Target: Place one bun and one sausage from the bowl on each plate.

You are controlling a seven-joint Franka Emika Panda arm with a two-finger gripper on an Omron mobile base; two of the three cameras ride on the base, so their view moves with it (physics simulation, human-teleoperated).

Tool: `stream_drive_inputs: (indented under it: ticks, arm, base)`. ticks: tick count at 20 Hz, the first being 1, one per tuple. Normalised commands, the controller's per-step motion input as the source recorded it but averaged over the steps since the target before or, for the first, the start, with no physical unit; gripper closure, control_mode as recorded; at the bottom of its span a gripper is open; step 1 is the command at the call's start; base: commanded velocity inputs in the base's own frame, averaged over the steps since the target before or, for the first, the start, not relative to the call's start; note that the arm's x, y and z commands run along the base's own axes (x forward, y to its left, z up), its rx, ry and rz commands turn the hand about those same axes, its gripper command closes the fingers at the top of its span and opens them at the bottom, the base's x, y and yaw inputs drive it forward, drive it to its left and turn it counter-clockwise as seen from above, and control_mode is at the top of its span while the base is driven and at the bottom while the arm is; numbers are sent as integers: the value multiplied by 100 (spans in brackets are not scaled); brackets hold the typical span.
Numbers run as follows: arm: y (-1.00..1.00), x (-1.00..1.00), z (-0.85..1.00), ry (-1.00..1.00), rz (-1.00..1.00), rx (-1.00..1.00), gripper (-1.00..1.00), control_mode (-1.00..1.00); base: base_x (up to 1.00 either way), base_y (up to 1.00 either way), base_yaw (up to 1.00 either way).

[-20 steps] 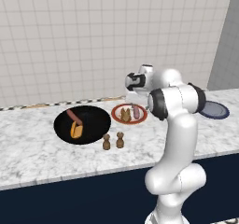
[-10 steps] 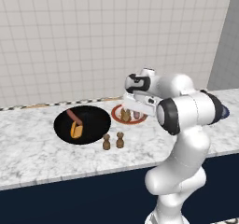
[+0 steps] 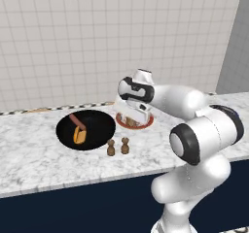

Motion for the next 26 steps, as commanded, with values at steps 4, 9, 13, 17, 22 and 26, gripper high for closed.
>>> stream_drive_inputs:
  ticks: [4, 9, 13, 17, 22, 26]
  arm:
    - [96, 6, 19, 25, -13, 0, -100, -100]
    - [92, 7, 0, 35, -10, 0, -100, -100]
    - [78, 0, -4, 22, -11, 0, -100, -100]
    - [34, 15, -14, -3, -7, 0, -100, -100]
    - [3, 17, -14, -23, 10, 0, -100, -100]
    - [0, 0, -7, -21, 27, 11, -100, -100]
  base:
    - [0, 0, 0]
    - [0, 0, 0]
    - [0, 0, 0]
    - [0, 0, 0]
    - [0, 0, 0]
    - [0, 0, 0]
